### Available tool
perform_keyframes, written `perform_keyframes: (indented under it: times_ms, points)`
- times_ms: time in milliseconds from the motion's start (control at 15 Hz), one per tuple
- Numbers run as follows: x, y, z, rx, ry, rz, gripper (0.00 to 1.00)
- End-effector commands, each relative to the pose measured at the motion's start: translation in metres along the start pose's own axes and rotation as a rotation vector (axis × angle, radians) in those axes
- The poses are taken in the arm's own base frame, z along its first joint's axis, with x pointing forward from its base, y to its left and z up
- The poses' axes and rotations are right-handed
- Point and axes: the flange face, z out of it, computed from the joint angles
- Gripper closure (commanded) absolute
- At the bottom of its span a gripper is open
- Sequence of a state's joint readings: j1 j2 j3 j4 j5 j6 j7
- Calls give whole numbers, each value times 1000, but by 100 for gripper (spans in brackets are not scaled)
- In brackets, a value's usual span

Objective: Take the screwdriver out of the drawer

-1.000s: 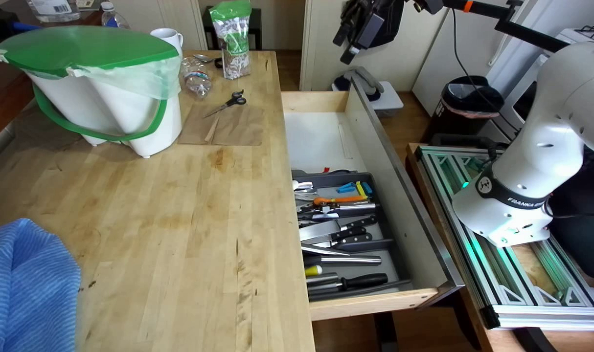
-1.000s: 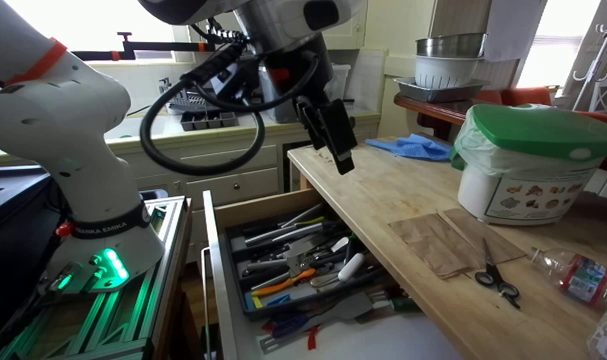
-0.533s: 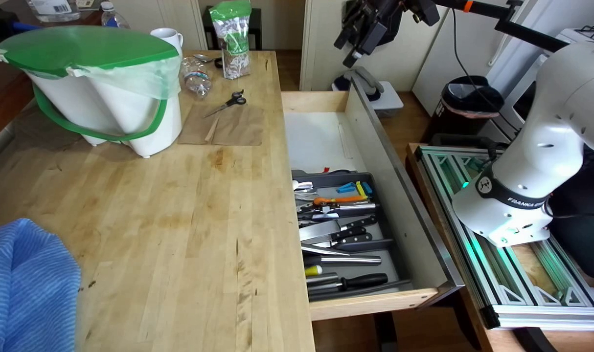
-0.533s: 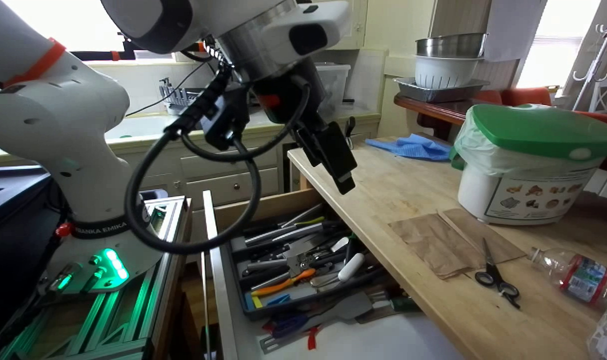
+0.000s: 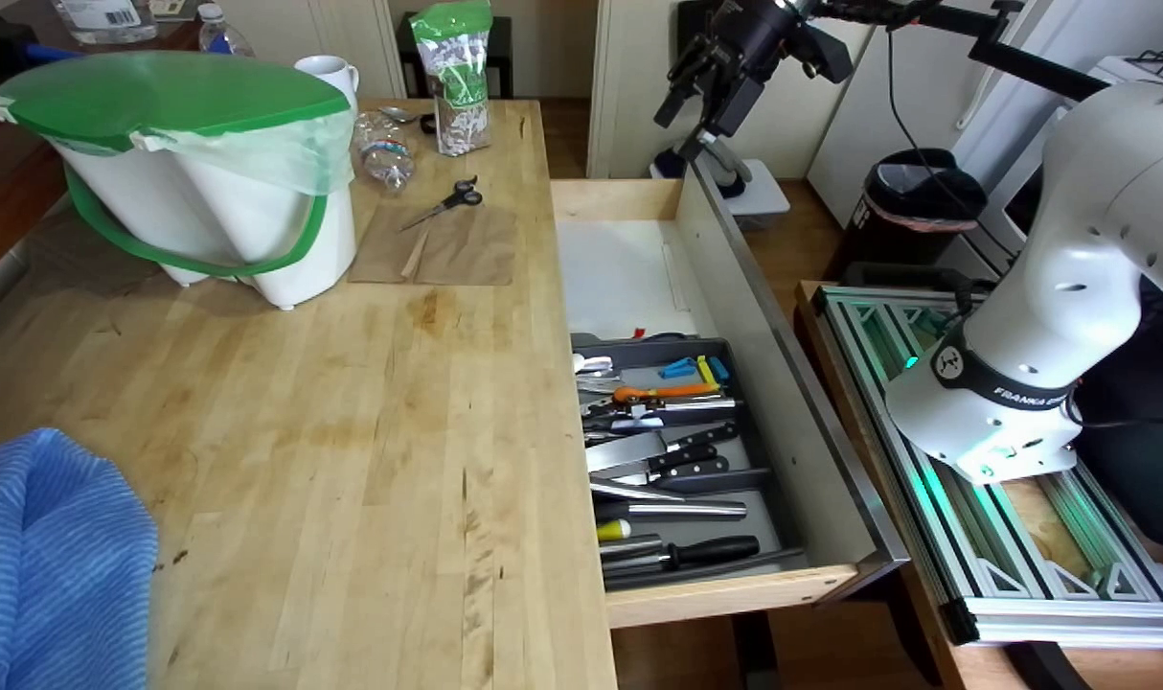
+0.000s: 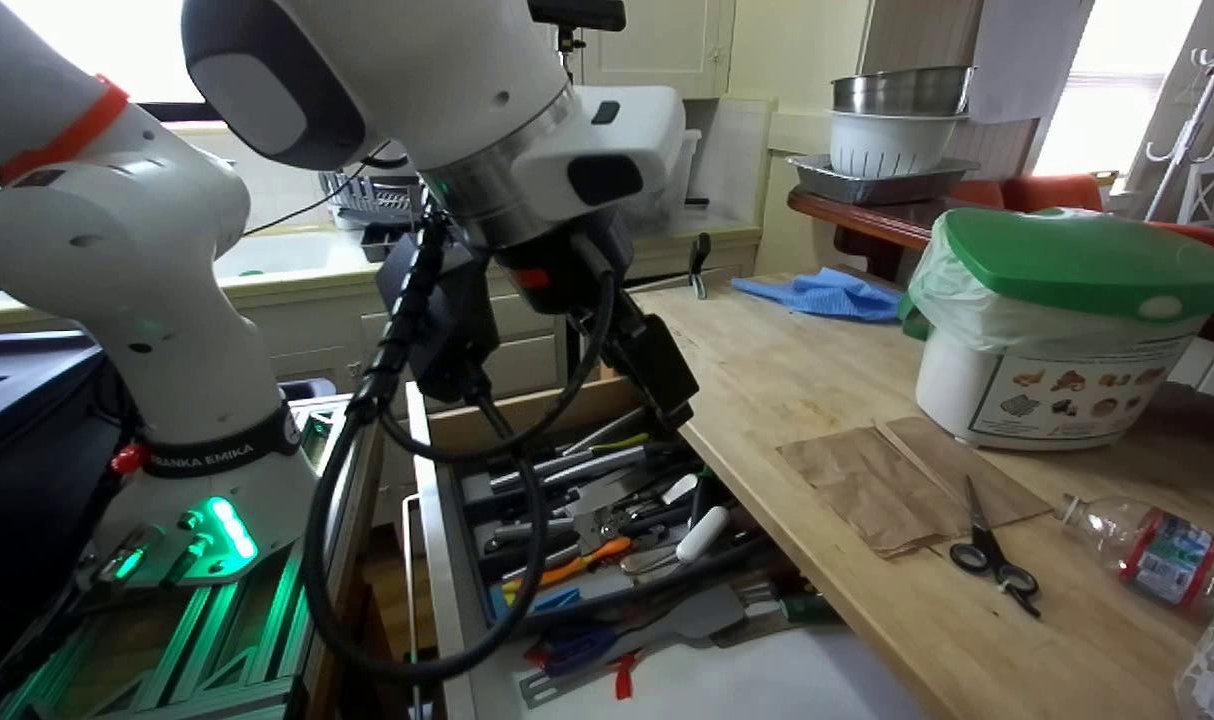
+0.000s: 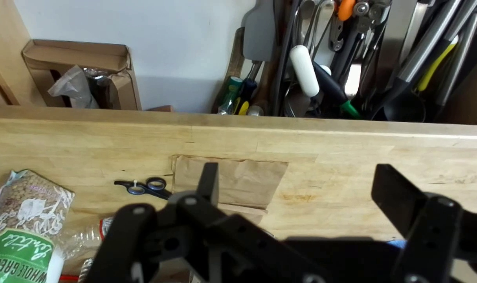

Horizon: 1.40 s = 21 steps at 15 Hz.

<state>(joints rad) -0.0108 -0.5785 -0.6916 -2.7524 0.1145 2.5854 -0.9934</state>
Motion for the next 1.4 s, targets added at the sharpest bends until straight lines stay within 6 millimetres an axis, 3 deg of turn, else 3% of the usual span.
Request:
perform_keyframes:
  times_ms: [0, 267, 800, 1000, 1333]
  points:
    - [-3, 2, 2, 5, 0, 2, 0]
    - [-5, 4, 5, 9, -2, 3, 0]
    - [-21, 18, 44, 3, 38, 0, 0]
    - [-37, 26, 64, 14, 79, 7, 0]
    - [-67, 20, 111, 125, 76, -41, 0]
